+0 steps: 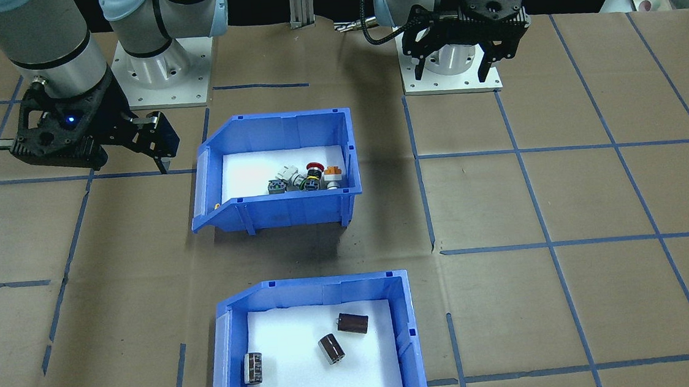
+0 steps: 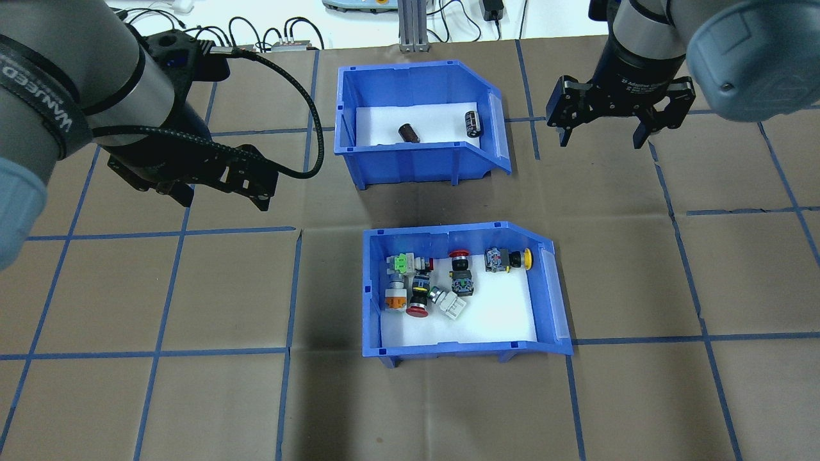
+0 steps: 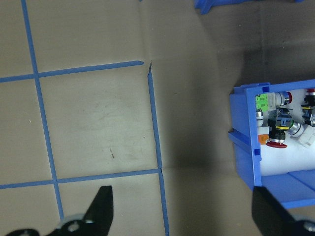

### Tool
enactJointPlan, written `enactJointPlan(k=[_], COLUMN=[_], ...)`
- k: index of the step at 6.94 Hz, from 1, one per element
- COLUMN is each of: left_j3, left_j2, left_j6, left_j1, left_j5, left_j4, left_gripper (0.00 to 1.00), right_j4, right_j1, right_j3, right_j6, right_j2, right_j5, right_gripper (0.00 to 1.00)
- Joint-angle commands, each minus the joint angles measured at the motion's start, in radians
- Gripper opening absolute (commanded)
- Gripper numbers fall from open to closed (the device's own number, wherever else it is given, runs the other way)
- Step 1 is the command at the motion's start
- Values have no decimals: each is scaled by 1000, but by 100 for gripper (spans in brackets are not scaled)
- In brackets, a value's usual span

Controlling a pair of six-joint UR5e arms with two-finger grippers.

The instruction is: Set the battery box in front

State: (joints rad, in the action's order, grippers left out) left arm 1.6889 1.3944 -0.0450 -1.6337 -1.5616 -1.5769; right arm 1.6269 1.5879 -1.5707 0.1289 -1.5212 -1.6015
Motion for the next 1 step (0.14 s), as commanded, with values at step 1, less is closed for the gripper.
enactJointPlan(k=[1], left_j3=[0], left_j2=[0], left_j6=[-1], left_j1=[0], left_j5=[0], left_j4=[0], left_gripper=[99], right_j4=[1], right_j1=[0], right_j3=[0], right_j6=[0], right_j2=[1], right_j5=[-2], right_gripper=[100])
